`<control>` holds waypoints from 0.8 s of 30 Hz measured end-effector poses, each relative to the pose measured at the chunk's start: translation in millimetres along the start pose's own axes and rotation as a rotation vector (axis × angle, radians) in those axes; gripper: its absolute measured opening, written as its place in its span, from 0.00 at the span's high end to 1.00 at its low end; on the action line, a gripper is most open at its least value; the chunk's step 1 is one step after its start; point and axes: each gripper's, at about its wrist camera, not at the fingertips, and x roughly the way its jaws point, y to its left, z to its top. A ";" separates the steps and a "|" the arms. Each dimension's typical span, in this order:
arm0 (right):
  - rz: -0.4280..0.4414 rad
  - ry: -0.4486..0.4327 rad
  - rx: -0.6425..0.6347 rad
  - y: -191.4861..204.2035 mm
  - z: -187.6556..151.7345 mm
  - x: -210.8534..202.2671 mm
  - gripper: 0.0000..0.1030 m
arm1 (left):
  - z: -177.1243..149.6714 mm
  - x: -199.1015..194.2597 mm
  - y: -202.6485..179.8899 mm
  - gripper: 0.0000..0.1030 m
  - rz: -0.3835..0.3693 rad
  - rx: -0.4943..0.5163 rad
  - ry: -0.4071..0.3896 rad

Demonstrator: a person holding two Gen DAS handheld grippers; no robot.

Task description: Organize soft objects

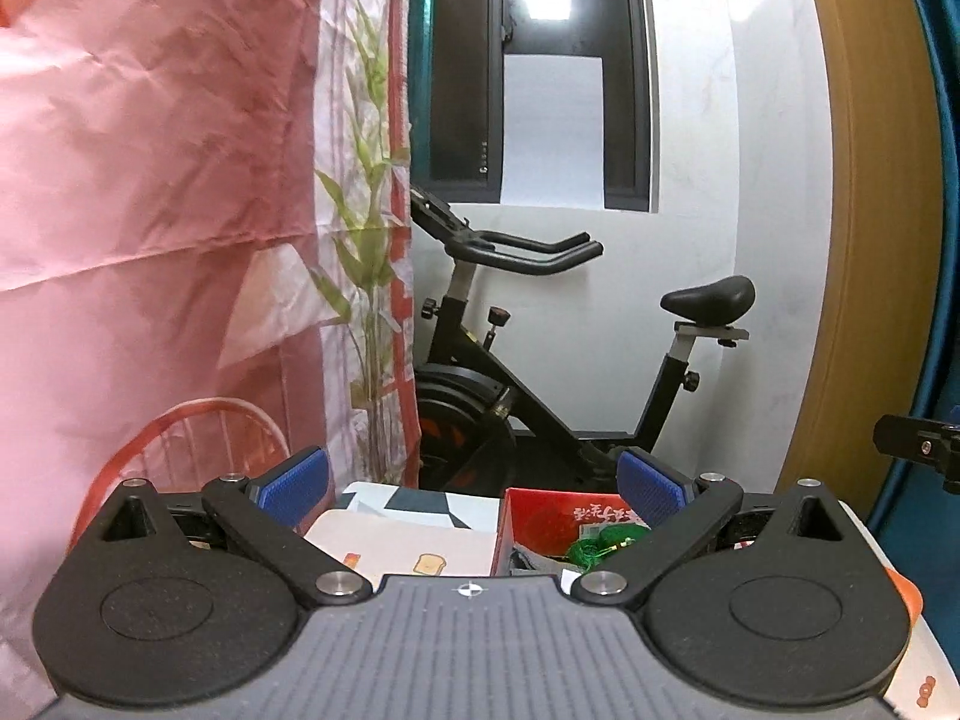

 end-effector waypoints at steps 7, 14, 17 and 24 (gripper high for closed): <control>-0.003 -0.032 -0.029 10.1 1.9 -29.2 0.00 | -1.1 -25.6 3.6 0.00 0.001 -0.011 -0.020; 0.008 -0.049 -0.032 14.9 0.5 -39.5 0.00 | -1.6 -30.3 5.6 0.00 -0.007 -0.021 -0.014; 0.017 -0.060 -0.039 16.7 -0.7 -42.6 0.00 | -2.8 -31.0 4.5 0.00 0.003 -0.016 -0.015; 0.019 -0.061 -0.040 17.1 -0.8 -44.7 0.00 | -4.8 -32.0 4.6 0.00 0.004 -0.015 -0.014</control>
